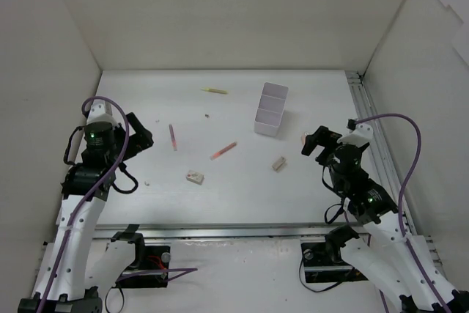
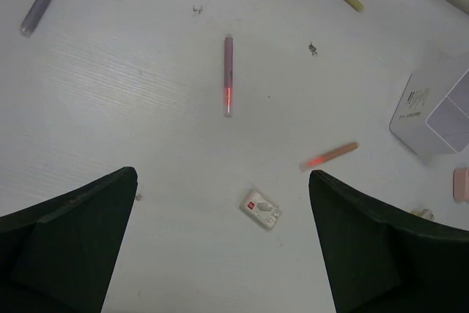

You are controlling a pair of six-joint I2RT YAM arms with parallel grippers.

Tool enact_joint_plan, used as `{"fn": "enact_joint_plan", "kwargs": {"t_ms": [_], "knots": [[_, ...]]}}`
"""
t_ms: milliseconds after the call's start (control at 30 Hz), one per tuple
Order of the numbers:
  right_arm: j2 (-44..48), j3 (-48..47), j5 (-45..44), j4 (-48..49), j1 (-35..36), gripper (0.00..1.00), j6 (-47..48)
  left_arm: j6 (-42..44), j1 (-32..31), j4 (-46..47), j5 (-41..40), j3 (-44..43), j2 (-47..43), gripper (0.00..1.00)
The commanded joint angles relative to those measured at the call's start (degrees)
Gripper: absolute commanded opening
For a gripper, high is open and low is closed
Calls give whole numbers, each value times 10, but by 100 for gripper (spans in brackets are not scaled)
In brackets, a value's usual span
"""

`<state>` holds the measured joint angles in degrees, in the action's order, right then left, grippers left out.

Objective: Sort the stationery into containers

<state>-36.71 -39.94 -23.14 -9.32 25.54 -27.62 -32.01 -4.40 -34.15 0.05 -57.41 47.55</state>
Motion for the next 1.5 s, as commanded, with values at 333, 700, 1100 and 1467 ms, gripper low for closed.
{"fn": "enact_joint_plan", "kwargs": {"t_ms": [333,700,1100,1467], "knots": [[-20,1,-21,13,-2,98,8,4,-1,26,2,5,16,100],[-139,-64,71,9,5,98,78,2,-1,29,-20,-8,63,100],[-262,-126,64,23,59,98,105,40,-1,87,42,-72,232,100],[-249,-97,36,21,58,98,99,68,-35,48,29,-259,525,74]]}}
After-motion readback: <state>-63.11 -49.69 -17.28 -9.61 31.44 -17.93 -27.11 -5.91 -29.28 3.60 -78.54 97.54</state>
